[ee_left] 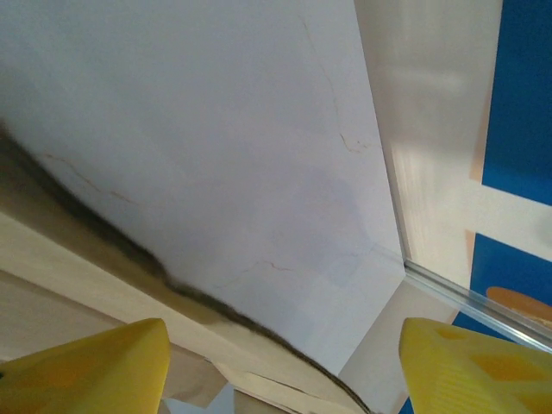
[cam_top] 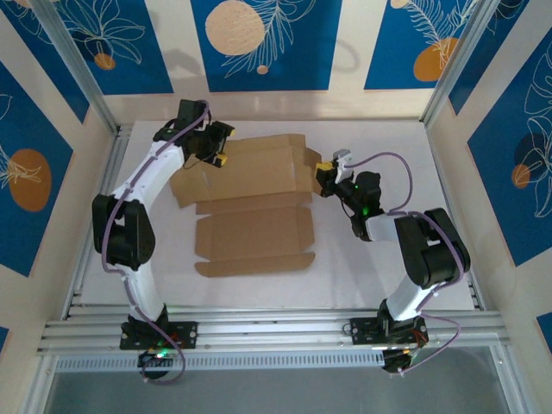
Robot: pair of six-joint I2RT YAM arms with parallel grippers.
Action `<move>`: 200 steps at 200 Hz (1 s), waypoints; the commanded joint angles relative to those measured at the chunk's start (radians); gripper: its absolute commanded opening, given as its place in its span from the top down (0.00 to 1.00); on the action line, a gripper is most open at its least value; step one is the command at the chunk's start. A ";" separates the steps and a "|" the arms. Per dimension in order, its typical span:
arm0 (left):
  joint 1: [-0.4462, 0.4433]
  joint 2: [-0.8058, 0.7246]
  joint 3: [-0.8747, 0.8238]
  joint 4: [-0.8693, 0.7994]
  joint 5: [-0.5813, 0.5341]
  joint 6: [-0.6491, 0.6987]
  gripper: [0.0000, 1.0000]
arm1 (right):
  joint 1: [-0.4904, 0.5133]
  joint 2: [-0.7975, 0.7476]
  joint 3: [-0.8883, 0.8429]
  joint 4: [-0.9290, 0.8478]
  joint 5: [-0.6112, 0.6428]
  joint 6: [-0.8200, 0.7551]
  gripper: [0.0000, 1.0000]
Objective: Fold the paper box
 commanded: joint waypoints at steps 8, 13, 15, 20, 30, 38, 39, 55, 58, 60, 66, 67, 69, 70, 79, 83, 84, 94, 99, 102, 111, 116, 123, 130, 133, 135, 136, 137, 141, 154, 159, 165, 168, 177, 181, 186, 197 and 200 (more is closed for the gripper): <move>0.021 -0.021 0.064 -0.122 -0.036 -0.114 0.27 | 0.007 -0.057 -0.024 0.096 0.010 -0.055 0.89; 0.022 -0.011 0.079 -0.136 -0.030 -0.117 0.27 | 0.008 -0.060 -0.024 0.093 0.010 -0.060 0.89; 0.021 -0.006 0.084 -0.141 -0.027 -0.119 0.27 | 0.010 -0.061 -0.024 0.092 0.010 -0.063 0.89; 0.022 0.005 0.099 -0.154 -0.019 -0.122 0.27 | 0.012 -0.064 -0.023 0.088 0.012 -0.069 0.89; 0.020 0.024 0.123 -0.164 -0.005 -0.124 0.30 | 0.019 -0.068 -0.022 0.078 0.020 -0.077 0.89; 0.019 0.031 0.132 -0.167 -0.004 -0.125 0.33 | 0.022 -0.069 -0.021 0.076 0.025 -0.077 0.89; 0.019 0.031 0.132 -0.167 -0.005 -0.126 0.34 | 0.022 -0.069 -0.021 0.076 0.026 -0.077 0.89; 0.016 0.027 0.133 -0.148 -0.024 -0.122 0.41 | 0.025 -0.066 -0.018 0.065 0.043 -0.064 0.89; 0.015 0.027 0.133 -0.146 -0.026 -0.120 0.42 | 0.026 -0.066 -0.018 0.064 0.047 -0.061 0.89; 0.014 0.026 0.131 -0.144 -0.027 -0.120 0.43 | 0.026 -0.064 -0.018 0.066 0.049 -0.057 0.89; 0.014 0.027 0.131 -0.139 -0.031 -0.117 0.44 | 0.025 -0.061 -0.019 0.073 0.056 -0.046 0.89; 0.014 0.028 0.131 -0.138 -0.031 -0.116 0.45 | 0.025 -0.060 -0.019 0.075 0.057 -0.044 0.89; 0.014 0.029 0.131 -0.138 -0.031 -0.114 0.45 | 0.023 -0.059 -0.021 0.079 0.058 -0.041 0.89; 0.013 0.029 0.131 -0.138 -0.031 -0.114 0.45 | 0.022 -0.058 -0.021 0.081 0.059 -0.039 0.89; 0.013 0.037 0.130 -0.137 -0.024 -0.113 0.45 | 0.021 -0.053 -0.024 0.096 0.062 -0.030 0.90; 0.014 0.043 0.130 -0.138 -0.017 -0.114 0.44 | 0.020 -0.052 -0.025 0.103 0.063 -0.029 0.89; 0.014 0.045 0.130 -0.138 -0.016 -0.115 0.44 | 0.021 -0.052 -0.024 0.103 0.063 -0.029 0.89; 0.014 0.060 0.130 -0.140 0.003 -0.117 0.40 | 0.021 -0.052 -0.025 0.103 0.061 -0.031 0.89; 0.014 0.067 0.130 -0.144 0.009 -0.119 0.38 | 0.020 -0.052 -0.024 0.103 0.059 -0.032 0.89; 0.014 0.071 0.130 -0.146 0.013 -0.119 0.37 | 0.021 -0.052 -0.023 0.103 0.059 -0.033 0.89; 0.014 0.081 0.131 -0.153 0.016 -0.121 0.34 | 0.022 -0.053 -0.025 0.105 0.058 -0.037 0.89; 0.014 0.084 0.132 -0.157 0.016 -0.123 0.33 | 0.021 -0.053 -0.024 0.104 0.055 -0.038 0.89; 0.014 0.087 0.131 -0.157 0.014 -0.124 0.33 | 0.022 -0.055 -0.024 0.106 0.055 -0.036 0.89; 0.014 0.091 0.133 -0.152 0.011 -0.123 0.33 | 0.021 -0.055 -0.024 0.105 0.052 -0.037 0.89; 0.014 0.091 0.133 -0.151 0.010 -0.123 0.33 | 0.022 -0.055 -0.024 0.105 0.050 -0.036 0.89; 0.014 0.092 0.133 -0.149 0.009 -0.124 0.34 | 0.021 -0.055 -0.023 0.105 0.049 -0.037 0.90; 0.014 0.093 0.133 -0.148 0.009 -0.123 0.34 | 0.021 -0.055 -0.024 0.105 0.049 -0.037 0.90; 0.014 0.094 0.133 -0.147 0.009 -0.123 0.35 | 0.021 -0.055 -0.023 0.105 0.047 -0.036 0.90; 0.014 0.095 0.134 -0.141 0.009 -0.124 0.37 | 0.021 -0.055 -0.023 0.105 0.047 -0.036 0.90; 0.014 0.095 0.134 -0.128 0.007 -0.126 0.44 | 0.024 -0.055 -0.021 0.097 0.053 -0.035 0.90; 0.014 0.094 0.134 -0.125 0.005 -0.124 0.47 | 0.025 -0.054 -0.020 0.095 0.061 -0.035 0.90; 0.013 0.090 0.134 -0.123 -0.001 -0.121 0.51 | 0.028 -0.053 -0.019 0.090 0.071 -0.036 0.91; 0.013 0.088 0.134 -0.122 -0.006 -0.120 0.54 | 0.028 -0.052 -0.019 0.089 0.077 -0.035 0.91; 0.010 0.079 0.130 -0.120 -0.020 -0.108 0.60 | 0.032 -0.049 -0.017 0.084 0.098 -0.030 0.92; 0.009 0.074 0.127 -0.117 -0.029 -0.103 0.63 | 0.033 -0.048 -0.016 0.083 0.110 -0.024 0.92; 0.007 0.067 0.122 -0.111 -0.038 -0.092 0.66 | 0.033 -0.046 -0.015 0.079 0.124 -0.015 0.92; 0.000 0.055 0.115 -0.093 -0.069 -0.051 0.72 | 0.034 -0.042 -0.012 0.069 0.164 0.019 0.93; -0.004 0.050 0.114 -0.092 -0.081 -0.035 0.73 | 0.034 -0.041 -0.011 0.069 0.174 0.036 0.93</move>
